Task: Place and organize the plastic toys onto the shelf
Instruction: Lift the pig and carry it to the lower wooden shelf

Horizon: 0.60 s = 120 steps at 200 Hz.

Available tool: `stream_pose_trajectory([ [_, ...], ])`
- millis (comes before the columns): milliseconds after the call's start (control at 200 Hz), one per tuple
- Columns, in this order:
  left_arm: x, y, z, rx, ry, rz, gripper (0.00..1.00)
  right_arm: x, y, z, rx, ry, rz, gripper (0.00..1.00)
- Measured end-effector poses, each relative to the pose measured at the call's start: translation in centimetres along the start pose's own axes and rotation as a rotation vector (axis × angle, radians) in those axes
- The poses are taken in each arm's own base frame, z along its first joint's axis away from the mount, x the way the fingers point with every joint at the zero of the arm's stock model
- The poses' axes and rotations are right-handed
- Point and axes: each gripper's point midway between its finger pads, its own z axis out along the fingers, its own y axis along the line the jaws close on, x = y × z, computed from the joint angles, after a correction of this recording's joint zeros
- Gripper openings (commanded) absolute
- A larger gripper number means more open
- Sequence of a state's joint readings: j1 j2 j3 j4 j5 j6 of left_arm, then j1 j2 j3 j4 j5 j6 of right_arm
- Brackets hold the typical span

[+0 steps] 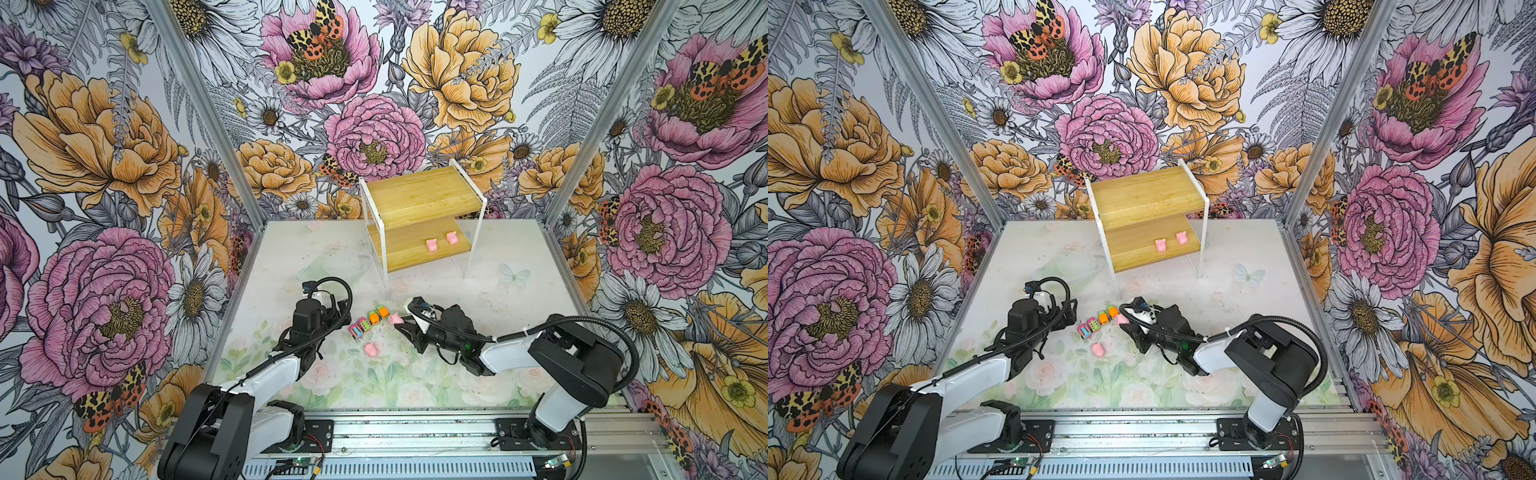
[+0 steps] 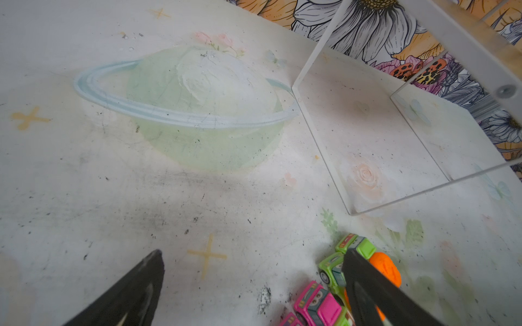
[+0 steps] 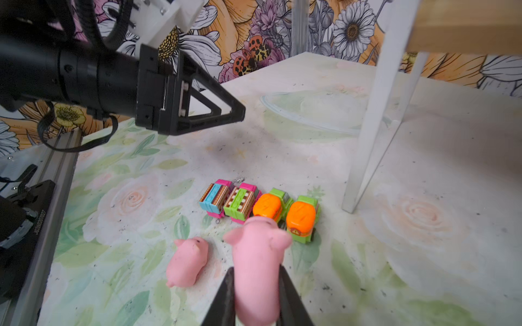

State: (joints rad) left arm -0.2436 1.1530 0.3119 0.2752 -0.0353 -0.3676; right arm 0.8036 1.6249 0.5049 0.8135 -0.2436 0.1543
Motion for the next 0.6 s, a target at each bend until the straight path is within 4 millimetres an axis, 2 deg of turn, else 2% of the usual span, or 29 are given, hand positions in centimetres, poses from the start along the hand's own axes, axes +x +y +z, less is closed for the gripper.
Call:
stream_pose_trajectory([
  [330, 0.0, -0.2, 0.2, 0.008, 0.009, 0.0, 0.99, -3.9, -2.7, -2.7, 0.152, -0.028, 0.019, 0.24],
  [600, -0.1, -0.2, 0.3, 0.007, 0.012, 0.001, 0.99, -6.1, -4.5, -3.7, 0.254, -0.049, 0.026, 0.26],
])
